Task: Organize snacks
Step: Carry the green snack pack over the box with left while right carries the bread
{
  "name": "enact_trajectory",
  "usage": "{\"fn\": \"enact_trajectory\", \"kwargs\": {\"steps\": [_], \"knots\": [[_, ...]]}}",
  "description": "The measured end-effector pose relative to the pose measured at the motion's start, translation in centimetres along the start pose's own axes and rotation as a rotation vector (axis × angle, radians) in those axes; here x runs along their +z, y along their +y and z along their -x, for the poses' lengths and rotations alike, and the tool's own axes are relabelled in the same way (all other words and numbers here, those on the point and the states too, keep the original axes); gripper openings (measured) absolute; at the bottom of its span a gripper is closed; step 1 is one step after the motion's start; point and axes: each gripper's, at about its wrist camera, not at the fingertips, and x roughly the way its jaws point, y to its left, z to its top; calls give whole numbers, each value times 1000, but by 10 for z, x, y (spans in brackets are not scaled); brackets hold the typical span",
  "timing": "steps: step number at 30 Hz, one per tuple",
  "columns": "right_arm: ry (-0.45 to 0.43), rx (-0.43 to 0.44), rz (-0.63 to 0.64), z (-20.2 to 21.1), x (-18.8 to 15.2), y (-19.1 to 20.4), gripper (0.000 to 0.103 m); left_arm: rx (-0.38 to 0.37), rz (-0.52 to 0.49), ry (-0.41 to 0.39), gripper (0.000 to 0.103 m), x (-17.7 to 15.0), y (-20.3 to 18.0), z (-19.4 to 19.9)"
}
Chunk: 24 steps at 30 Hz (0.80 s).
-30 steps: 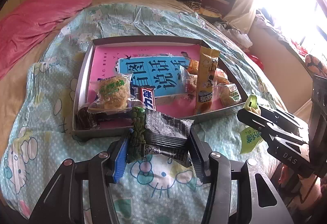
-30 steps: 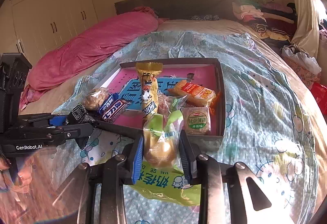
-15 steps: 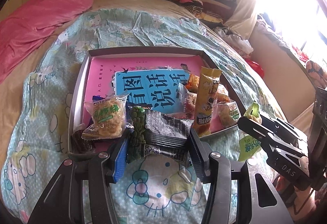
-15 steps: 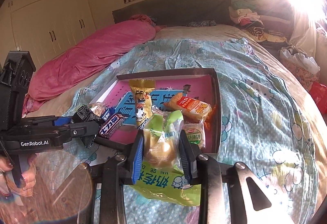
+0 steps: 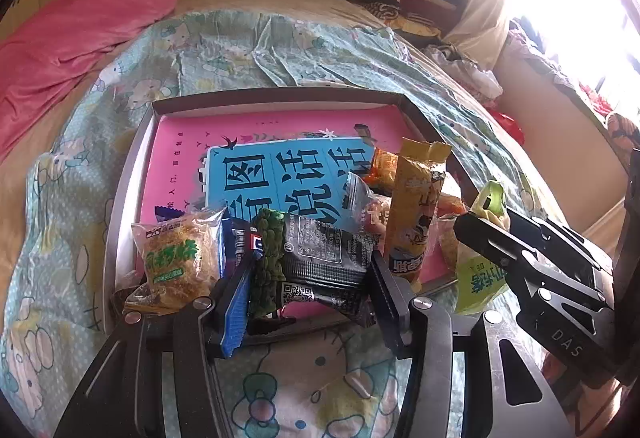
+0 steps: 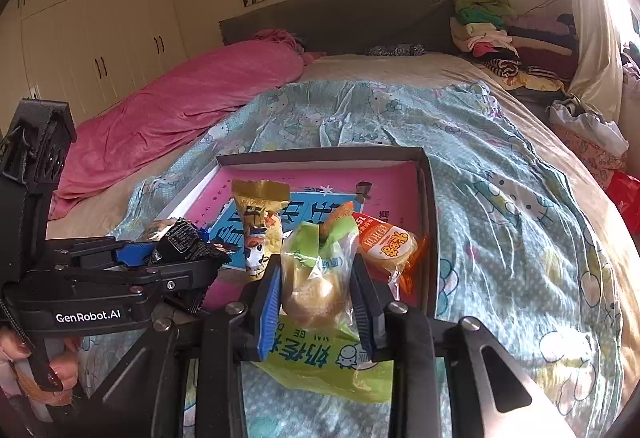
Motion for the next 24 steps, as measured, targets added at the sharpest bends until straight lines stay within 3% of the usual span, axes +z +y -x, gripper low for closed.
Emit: {"fn": "enact_trajectory", "kwargs": {"steps": [12, 24], "knots": [[1, -63, 40, -25, 6, -2, 34, 8, -18, 27, 55, 2, -7, -19], [35, -57, 63, -31, -1, 3, 43, 13, -14, 36, 55, 1, -7, -20]]}}
